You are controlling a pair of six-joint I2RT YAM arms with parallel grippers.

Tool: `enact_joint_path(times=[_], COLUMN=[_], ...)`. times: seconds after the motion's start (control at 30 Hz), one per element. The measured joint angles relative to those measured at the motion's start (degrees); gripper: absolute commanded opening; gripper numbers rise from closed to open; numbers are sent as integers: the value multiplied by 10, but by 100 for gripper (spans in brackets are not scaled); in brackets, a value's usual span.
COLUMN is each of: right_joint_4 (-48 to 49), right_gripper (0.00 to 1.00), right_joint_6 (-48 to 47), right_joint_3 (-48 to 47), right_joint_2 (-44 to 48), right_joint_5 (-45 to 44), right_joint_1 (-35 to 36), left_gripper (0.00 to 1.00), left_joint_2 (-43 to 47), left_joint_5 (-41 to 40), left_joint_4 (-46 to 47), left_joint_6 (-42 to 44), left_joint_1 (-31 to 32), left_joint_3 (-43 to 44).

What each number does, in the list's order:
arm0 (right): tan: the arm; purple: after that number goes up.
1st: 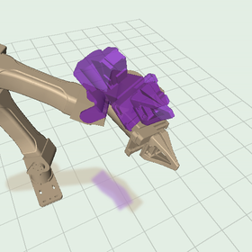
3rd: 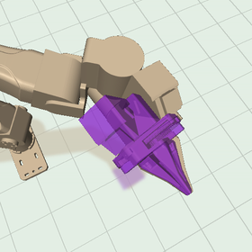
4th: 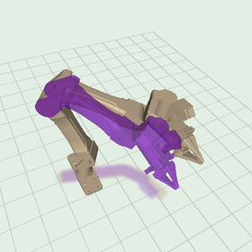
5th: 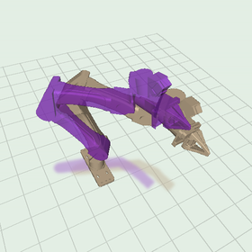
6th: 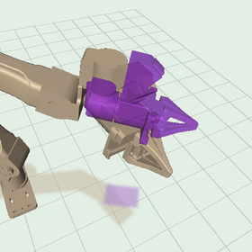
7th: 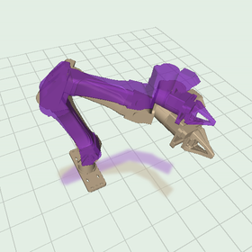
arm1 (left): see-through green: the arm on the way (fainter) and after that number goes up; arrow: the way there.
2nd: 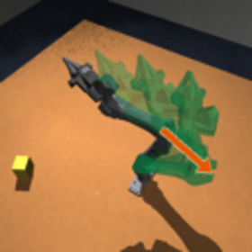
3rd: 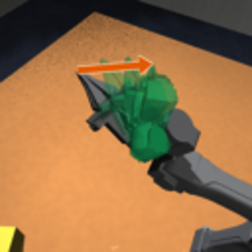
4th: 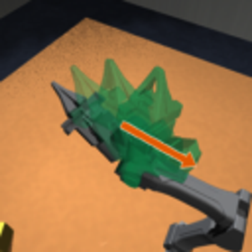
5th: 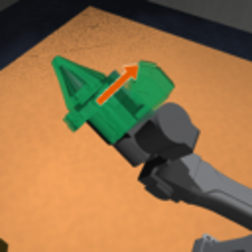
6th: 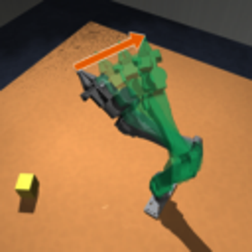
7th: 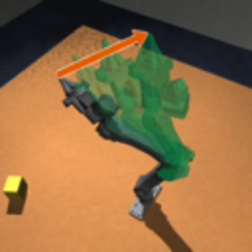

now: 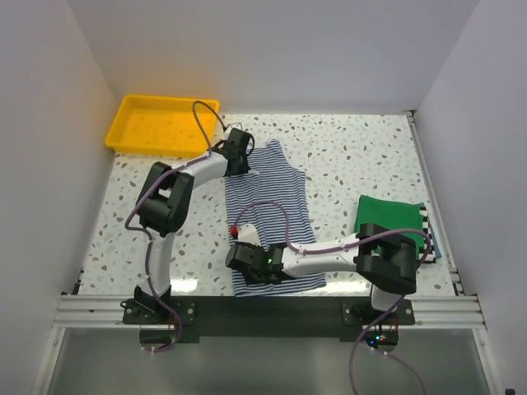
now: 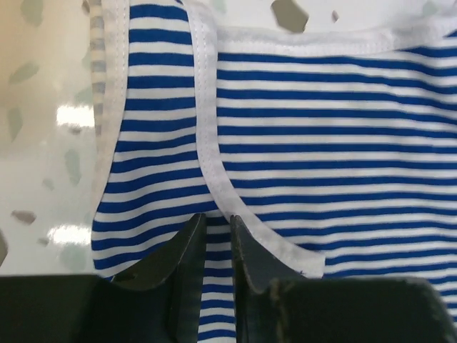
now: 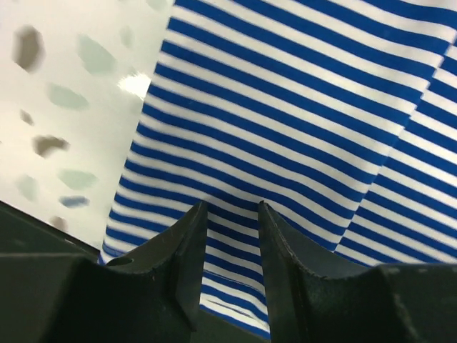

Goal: Fold and stack the tank tops
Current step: Fold the tank top

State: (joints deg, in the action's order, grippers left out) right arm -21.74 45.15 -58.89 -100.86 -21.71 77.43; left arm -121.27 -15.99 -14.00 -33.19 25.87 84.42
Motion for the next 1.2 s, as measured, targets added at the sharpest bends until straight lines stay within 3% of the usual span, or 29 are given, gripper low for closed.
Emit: enact_joint_path(times=[0.13,0.33,0.47,0.6,0.73,0.9,1.07,1.2], right_joint_4=[65,176,189,186,143,92,54,15], right_gripper=[36,43,47,55,54,52,39,38], right_joint_6=[-4,-3,-23,-46,-62,-86,-112,-131], right_joint_3=[-29,-75,-128,-154,-153,-175,-226,-276], right_joint_2=[-33,-92,-123,-102,-23,48,-24,-127], right_joint_5=[39,123,154,170,187,214,233,247], right_joint_1=[-41,-128,-177,-210,-259,-431,-599,-641], left_gripper=[35,62,76,81,80,69,50,41], left_joint_2=[-75,-169,-172,-140,-46,136,231,235], left_joint_5=[18,90,139,184,212,222,185,172], left_joint_4=[-10,-18,-11,8,47,114,139,127], left_joint_6=[31,76,93,103,99,56,23,4], left_joint_1=[-6,-34,-68,-91,-93,-67,50,164], left_joint_3=[112,271,302,303,253,100,-32,-124])
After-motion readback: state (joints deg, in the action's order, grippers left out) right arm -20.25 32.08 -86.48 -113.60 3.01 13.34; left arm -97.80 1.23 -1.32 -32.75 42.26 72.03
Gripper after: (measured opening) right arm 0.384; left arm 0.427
